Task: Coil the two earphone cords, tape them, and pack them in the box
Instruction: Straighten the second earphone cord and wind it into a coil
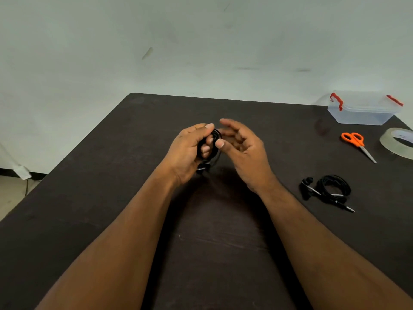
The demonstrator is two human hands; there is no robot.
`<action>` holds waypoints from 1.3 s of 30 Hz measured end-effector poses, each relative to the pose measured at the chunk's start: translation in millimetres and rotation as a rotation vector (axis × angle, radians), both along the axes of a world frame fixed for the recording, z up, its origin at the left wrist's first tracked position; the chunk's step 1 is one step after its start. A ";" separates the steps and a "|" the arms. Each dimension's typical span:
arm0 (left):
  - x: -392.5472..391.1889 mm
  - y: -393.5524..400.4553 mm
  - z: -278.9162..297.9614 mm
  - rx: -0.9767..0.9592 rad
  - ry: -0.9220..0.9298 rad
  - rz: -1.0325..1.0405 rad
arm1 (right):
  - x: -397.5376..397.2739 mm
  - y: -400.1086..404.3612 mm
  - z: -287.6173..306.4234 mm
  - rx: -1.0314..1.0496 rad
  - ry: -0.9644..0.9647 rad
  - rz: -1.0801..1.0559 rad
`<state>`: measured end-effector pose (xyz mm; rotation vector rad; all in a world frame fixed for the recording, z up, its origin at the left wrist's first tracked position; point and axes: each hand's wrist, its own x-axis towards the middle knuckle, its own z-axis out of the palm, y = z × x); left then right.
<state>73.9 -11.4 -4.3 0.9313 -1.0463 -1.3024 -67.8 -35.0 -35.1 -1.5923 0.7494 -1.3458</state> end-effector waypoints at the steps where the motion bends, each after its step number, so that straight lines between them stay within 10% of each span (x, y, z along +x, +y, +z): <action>1: -1.2 0.7 -0.4 -0.013 -0.018 -0.009 | -0.1 0.8 0.9 0.014 -0.012 0.025; 23: -19.8 -2.2 -14.7 -0.025 0.084 0.204 | 4.6 -2.0 -2.4 -0.393 0.325 -0.365; 32: 4.5 -7.7 -23.9 -0.426 -0.839 0.290 | -5.1 -10.6 -6.5 -0.587 0.562 -0.343; 39: 11.3 -5.9 -14.0 -0.392 -1.339 0.257 | -8.3 -13.4 -9.0 -0.657 0.744 -0.331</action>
